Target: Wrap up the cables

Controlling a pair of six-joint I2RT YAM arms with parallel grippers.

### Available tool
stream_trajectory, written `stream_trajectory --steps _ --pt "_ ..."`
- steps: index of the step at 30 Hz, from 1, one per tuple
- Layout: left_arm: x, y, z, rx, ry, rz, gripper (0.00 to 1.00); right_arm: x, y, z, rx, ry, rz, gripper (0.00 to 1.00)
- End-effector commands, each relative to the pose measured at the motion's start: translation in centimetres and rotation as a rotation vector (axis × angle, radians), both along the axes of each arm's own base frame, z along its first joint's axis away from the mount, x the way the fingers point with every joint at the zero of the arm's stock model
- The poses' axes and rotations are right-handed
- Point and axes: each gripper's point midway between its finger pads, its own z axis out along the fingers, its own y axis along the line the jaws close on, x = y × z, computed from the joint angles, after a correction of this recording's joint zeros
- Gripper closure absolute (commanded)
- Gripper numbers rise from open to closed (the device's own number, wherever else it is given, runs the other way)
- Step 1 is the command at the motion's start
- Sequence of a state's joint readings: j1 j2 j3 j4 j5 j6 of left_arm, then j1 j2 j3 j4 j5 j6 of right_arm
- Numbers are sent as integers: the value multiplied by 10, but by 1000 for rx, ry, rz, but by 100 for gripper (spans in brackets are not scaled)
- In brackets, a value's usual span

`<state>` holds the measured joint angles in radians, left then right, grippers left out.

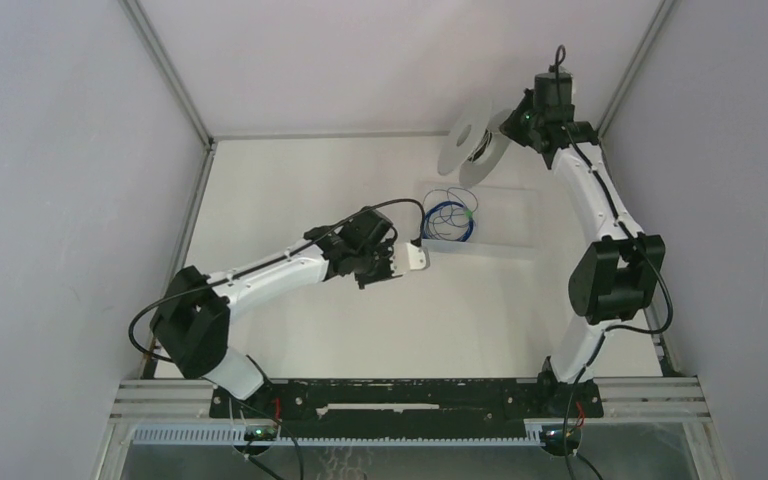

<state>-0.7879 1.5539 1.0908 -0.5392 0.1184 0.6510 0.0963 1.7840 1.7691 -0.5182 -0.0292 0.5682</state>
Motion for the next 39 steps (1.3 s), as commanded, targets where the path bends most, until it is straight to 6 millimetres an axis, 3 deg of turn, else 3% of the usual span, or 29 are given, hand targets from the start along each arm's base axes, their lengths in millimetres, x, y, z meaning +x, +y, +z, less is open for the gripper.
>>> stream_trajectory --steps 1,12,19,28,33,39 --pt "-29 -23 48 -82 9 -175 100 15 -1 47 -126 -159 -48 100" --pt "-67 -59 142 -289 108 -320 100 19 37 31 -381 -194 9 100" --pt "-67 -72 210 -478 134 -273 100 9 66 29 -424 -209 98 100" --pt "-24 -60 294 -789 179 -79 100 -23 109 32 -510 -274 236 100" --pt "9 -48 318 -907 200 45 100 -47 135 36 -566 -322 329 100" --pt "54 -26 325 -996 209 185 100 -79 171 32 -576 -358 474 100"
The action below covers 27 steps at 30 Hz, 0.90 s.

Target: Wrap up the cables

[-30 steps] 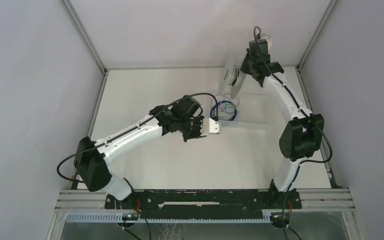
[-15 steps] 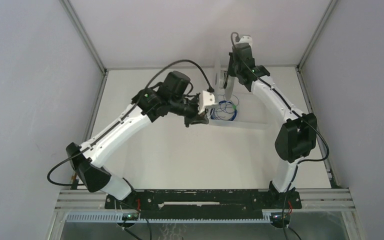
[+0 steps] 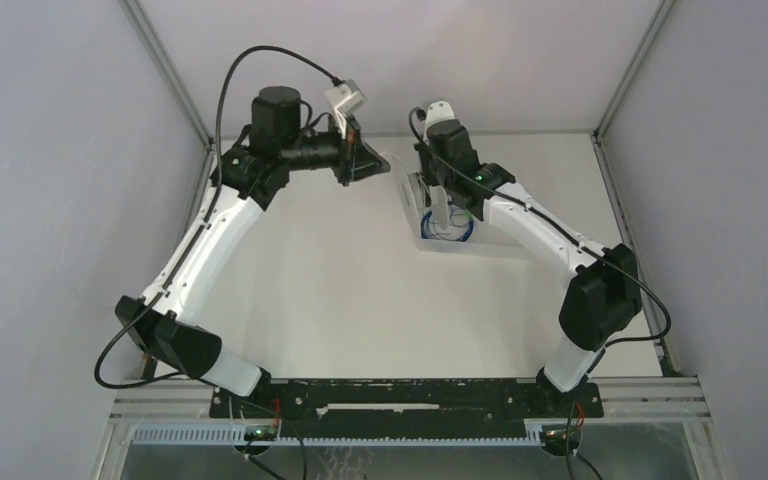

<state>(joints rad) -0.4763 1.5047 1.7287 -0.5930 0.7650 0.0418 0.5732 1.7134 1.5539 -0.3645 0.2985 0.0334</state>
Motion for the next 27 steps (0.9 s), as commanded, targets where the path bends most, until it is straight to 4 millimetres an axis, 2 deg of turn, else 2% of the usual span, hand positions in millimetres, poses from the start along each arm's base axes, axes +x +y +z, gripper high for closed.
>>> stream_trajectory --steps 1,8,16,21,27 --pt "21 9 42 -135 -13 57 100 -16 25 66 70 -173 112 100" --pt "67 32 40 -179 39 179 100 -48 54 68 89 -157 277 100" --pt "119 64 12 -175 106 333 100 -76 68 79 150 -124 435 100" --pt "141 86 -27 -117 150 409 100 -82 65 93 228 -105 468 100" --pt "149 108 -81 -27 193 475 100 -79 51 116 344 -82 472 100"
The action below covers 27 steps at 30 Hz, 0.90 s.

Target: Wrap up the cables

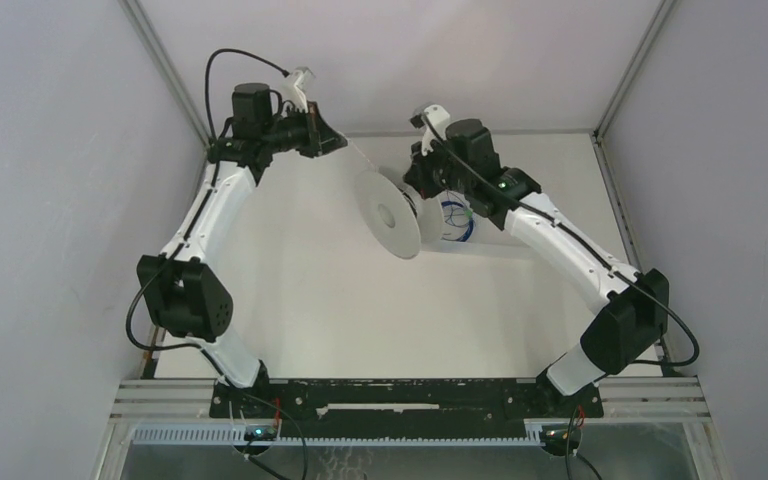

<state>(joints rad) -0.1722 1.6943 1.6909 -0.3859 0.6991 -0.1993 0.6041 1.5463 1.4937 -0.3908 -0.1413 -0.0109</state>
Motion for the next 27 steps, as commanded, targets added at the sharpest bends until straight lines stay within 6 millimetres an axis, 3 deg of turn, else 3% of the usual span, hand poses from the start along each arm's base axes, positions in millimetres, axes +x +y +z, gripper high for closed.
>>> stream_trajectory --steps 1,6,11,18,27 --pt "9 19 -33 75 1 50 100 -2 -8 76 198 -68 21 100" --pt "4 29 -74 139 48 52 100 3 -17 91 265 -39 7 100" --pt "0 27 -99 159 78 23 100 10 -22 98 334 9 -5 100" --pt "-11 15 -118 189 82 -41 100 23 -26 100 412 82 -40 100" --pt "-40 -21 -127 128 82 -183 100 47 -42 90 520 197 -146 100"
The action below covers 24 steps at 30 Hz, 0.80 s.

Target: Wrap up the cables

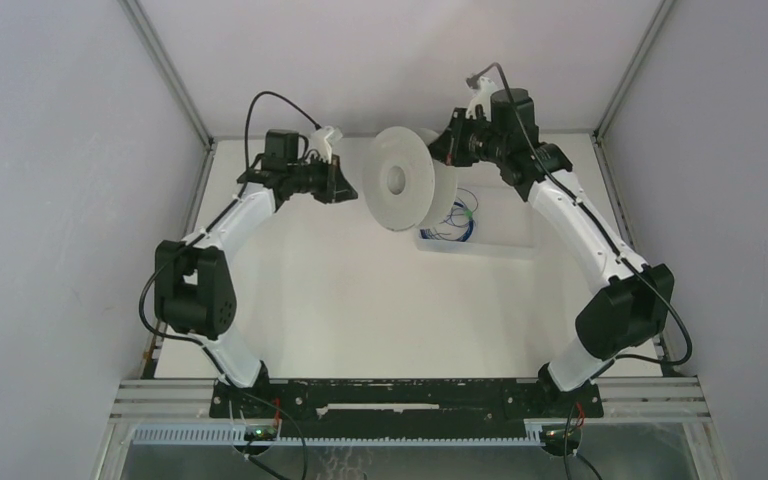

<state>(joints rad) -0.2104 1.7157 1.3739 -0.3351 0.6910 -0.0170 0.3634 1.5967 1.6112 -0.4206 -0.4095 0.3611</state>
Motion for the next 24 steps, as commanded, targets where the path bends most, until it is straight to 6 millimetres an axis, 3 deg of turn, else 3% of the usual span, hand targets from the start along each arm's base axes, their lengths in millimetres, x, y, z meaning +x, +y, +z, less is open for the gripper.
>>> stream_trajectory --steps 1,12,19,24 --pt "-14 -20 6 -45 -51 -103 100 15 -4 53 164 -54 -52 100" --pt "-53 -75 30 -221 -34 -329 97 28 -18 37 198 16 -128 100" --pt "-60 -81 33 -267 -16 -372 90 26 -27 44 212 3 -138 100" --pt "-68 -76 30 -239 -41 -394 78 27 -37 50 225 -7 -155 100"
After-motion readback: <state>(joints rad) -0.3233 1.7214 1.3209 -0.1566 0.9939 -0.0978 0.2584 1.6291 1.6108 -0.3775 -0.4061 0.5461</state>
